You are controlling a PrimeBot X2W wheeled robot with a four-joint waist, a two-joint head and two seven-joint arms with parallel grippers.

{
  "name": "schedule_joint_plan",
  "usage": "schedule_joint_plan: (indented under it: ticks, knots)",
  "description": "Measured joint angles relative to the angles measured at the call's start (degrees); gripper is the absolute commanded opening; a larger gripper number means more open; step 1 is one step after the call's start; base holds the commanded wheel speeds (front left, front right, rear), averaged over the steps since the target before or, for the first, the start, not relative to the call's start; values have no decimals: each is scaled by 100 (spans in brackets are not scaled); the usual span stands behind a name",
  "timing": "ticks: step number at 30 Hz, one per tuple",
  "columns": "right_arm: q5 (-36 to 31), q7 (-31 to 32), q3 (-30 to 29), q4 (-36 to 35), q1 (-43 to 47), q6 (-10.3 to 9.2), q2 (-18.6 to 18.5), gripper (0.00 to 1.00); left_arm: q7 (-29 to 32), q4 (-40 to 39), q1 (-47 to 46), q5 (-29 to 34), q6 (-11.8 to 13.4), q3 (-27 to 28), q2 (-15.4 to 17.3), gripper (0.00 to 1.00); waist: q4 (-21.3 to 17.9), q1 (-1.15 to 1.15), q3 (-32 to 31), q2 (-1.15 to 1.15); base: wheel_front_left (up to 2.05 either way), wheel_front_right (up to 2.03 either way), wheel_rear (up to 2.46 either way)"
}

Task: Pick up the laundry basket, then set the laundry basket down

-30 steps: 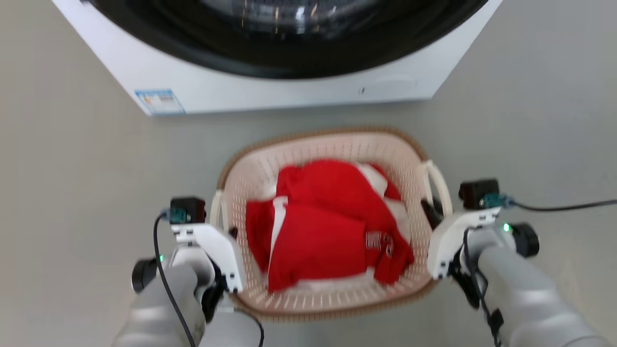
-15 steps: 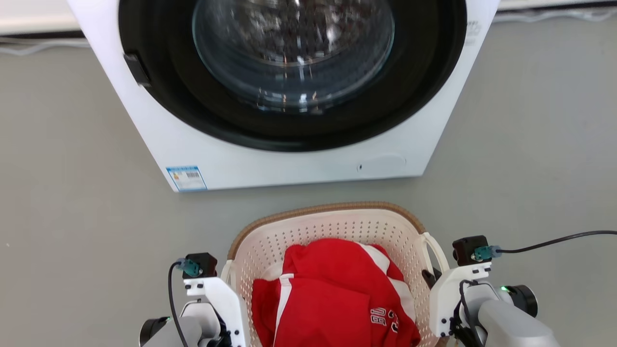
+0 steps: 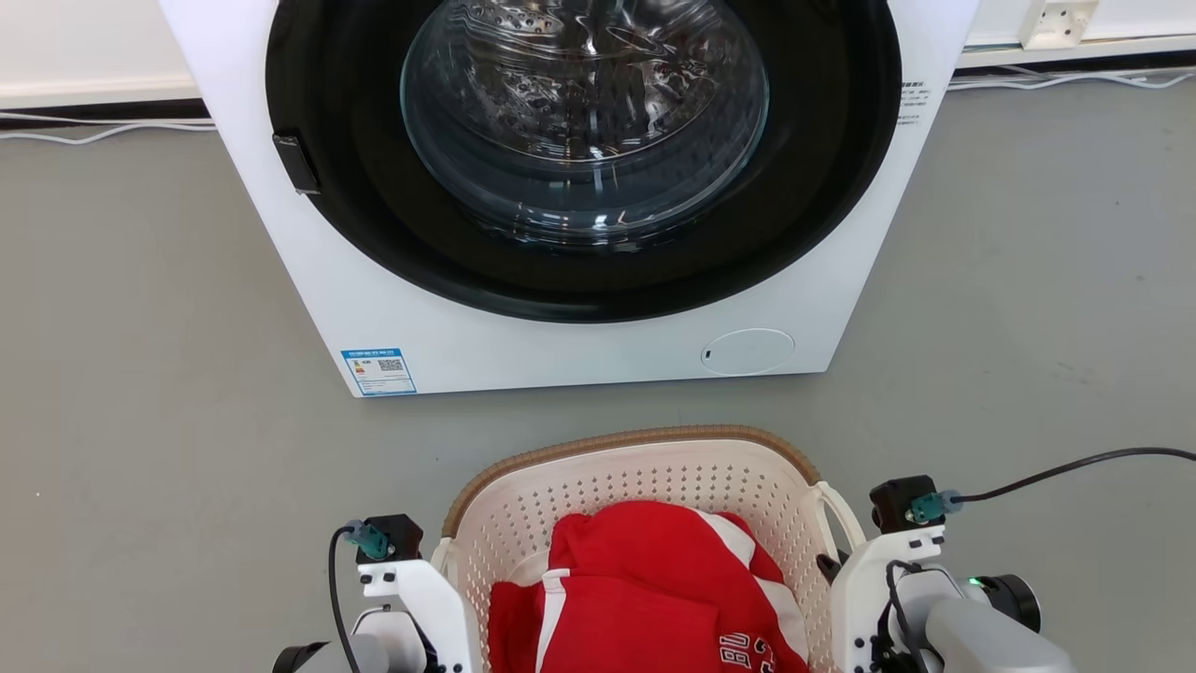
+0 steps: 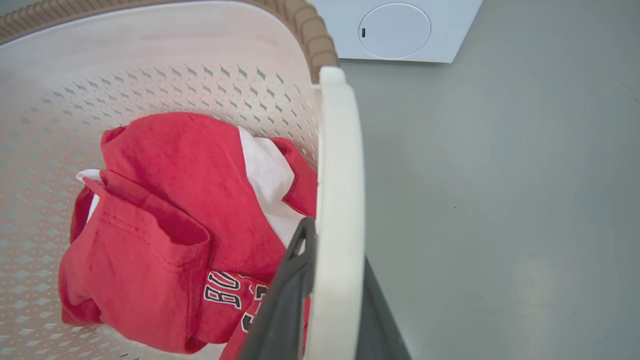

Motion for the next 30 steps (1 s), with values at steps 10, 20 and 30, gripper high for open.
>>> schedule_joint_plan:
  ticks: [10,20,30]
  knots:
    - [242,4,227,-3,-10,0,-1,0,23,1,1,-103,0,-83,24,0,-36,0,-50,0,0,0,0]
    - [388,3,431,-13,-18,0,-16,0,23,15,2,-204,0,-186,26,0,-44,0,-85,0,0,0,0]
    - [594,-3,609,-12,-24,0,-29,0,21,38,2,-318,0,-234,24,0,-70,0,-56,0,0,0,0]
